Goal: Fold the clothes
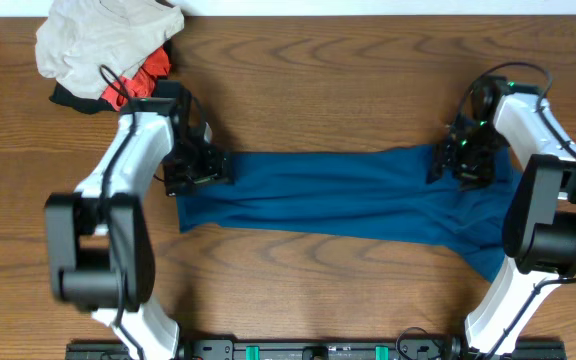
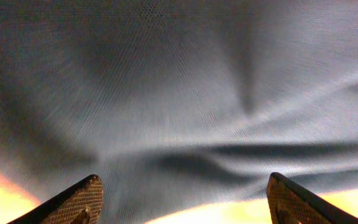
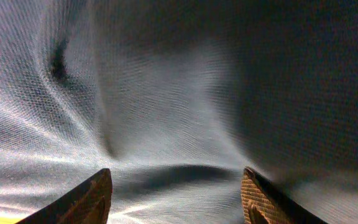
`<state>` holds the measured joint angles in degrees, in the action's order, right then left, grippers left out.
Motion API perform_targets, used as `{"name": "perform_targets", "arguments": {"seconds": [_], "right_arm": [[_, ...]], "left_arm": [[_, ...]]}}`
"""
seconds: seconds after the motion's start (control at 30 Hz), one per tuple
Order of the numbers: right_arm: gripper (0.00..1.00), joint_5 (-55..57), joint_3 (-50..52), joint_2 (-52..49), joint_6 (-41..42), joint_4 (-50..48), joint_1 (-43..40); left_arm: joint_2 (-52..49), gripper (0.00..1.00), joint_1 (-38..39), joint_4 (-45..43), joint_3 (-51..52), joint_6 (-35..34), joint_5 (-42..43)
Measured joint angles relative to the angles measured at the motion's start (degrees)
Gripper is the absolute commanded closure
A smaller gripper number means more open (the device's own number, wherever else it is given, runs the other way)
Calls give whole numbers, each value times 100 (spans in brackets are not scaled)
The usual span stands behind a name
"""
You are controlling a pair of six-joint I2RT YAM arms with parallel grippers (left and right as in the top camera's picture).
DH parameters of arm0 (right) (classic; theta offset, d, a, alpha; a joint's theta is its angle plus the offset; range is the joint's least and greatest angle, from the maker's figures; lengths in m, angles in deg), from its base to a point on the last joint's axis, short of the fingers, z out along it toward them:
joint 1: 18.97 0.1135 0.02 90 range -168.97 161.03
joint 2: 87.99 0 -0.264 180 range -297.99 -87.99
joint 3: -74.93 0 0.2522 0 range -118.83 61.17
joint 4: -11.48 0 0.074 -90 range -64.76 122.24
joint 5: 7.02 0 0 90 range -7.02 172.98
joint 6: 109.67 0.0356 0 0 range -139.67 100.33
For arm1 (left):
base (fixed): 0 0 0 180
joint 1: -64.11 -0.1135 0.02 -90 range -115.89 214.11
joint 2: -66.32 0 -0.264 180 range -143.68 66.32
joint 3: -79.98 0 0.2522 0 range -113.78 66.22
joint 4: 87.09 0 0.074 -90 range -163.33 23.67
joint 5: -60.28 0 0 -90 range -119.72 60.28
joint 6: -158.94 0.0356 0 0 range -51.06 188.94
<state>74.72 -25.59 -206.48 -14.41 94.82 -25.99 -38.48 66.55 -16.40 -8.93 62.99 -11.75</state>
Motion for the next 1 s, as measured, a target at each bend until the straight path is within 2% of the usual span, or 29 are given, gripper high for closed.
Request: {"name": "perform_targets", "arguments": {"seconds": [0.23, 0.4, 0.57, 0.83, 1.0], "right_arm": [[21, 216, -1176, -4, 81, 988, -31], [14, 426, -1888, -4, 144, 1729, -31], [1, 608, -2146, -4, 219, 1947, -31], [1, 721, -2151, -4, 201, 2009, -31], [1, 726, -2151, -4, 201, 1998, -31]], "left_arm": [[970, 15, -11, 358, -107, -326, -647], [903, 15, -13, 505, -35, -476, -833], [726, 15, -153, 120, 380, -586, -935], [610, 14, -780, -581, 970, -754, -1034], [610, 14, -894, -1067, 1429, -750, -645]]}}
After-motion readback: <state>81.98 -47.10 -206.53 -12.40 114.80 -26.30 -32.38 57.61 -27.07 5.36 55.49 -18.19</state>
